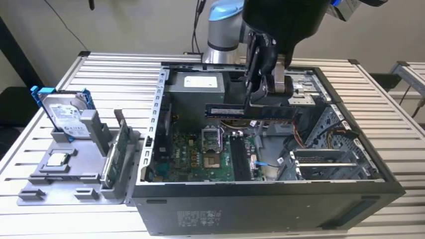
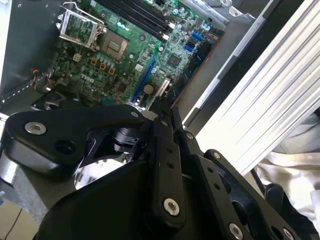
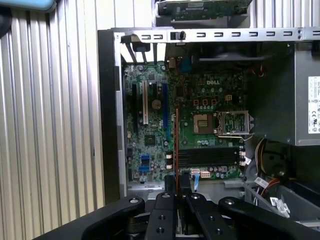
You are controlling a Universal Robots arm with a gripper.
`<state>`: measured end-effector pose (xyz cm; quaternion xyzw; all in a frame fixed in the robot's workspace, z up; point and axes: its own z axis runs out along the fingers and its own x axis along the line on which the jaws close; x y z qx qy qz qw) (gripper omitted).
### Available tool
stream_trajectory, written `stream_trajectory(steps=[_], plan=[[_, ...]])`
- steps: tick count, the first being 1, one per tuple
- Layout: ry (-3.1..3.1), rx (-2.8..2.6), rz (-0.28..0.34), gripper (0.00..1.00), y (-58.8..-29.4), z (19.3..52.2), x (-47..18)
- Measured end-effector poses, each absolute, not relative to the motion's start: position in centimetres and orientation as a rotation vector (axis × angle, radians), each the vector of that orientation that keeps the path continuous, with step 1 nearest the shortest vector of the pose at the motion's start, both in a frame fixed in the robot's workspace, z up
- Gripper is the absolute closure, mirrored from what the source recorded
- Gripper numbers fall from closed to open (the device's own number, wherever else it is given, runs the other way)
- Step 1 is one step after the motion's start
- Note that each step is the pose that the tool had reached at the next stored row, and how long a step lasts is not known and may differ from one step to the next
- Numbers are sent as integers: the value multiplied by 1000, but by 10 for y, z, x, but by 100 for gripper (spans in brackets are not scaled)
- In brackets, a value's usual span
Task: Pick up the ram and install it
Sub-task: 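Pick up the ram and move it above insertion slot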
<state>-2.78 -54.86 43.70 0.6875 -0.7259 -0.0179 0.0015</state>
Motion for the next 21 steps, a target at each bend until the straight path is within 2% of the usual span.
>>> stream_trajectory(steps=[21], plan=[[-2277,2156,-61,86,-548,437,1]])
